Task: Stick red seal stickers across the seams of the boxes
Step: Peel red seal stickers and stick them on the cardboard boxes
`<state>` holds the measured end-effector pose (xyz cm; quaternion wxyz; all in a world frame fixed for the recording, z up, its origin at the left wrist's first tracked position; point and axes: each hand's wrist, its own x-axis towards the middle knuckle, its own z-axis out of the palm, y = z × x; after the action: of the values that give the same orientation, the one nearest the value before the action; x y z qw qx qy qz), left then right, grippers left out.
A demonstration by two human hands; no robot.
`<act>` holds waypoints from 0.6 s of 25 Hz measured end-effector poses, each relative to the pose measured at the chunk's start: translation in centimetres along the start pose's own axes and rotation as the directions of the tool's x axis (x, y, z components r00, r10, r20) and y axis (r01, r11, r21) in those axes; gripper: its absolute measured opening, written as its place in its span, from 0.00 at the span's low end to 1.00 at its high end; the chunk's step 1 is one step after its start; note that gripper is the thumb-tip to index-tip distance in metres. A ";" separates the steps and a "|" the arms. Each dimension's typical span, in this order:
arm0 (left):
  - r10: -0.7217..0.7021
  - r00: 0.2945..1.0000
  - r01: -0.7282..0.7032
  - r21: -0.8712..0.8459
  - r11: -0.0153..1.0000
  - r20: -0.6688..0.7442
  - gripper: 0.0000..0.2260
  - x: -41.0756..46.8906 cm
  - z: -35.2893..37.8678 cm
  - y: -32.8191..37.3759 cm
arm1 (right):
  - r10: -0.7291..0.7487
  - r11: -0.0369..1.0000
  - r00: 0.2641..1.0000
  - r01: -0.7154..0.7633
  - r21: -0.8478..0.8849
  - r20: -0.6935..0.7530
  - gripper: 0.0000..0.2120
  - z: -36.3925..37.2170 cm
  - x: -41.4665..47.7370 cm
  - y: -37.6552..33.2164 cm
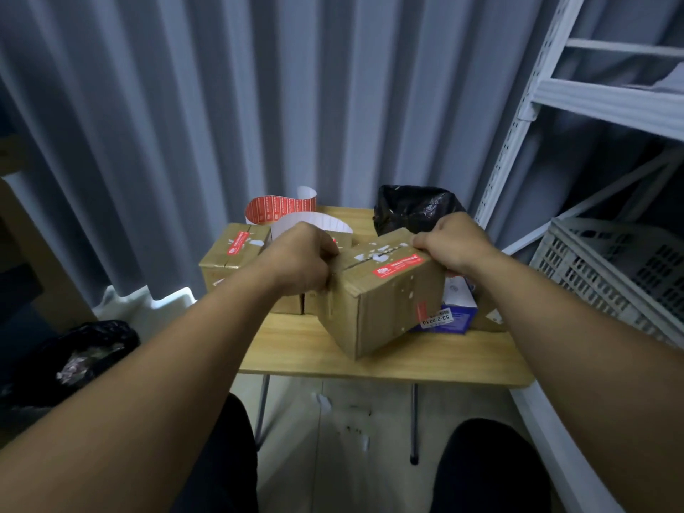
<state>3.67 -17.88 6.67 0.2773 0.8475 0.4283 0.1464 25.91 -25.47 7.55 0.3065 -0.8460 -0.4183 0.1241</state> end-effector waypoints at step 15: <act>-0.051 0.999 0.050 -0.054 0.997 -0.011 0.11 -0.7 0.0 -2.7 | 0.028 0.995 0.991 -0.040 0.093 0.133 0.14 2.9 -3.7 -0.3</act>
<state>1.52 -17.11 5.10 0.3009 0.8277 0.4471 0.1563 22.11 -27.05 5.27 0.3163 -0.8274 -0.4166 0.2045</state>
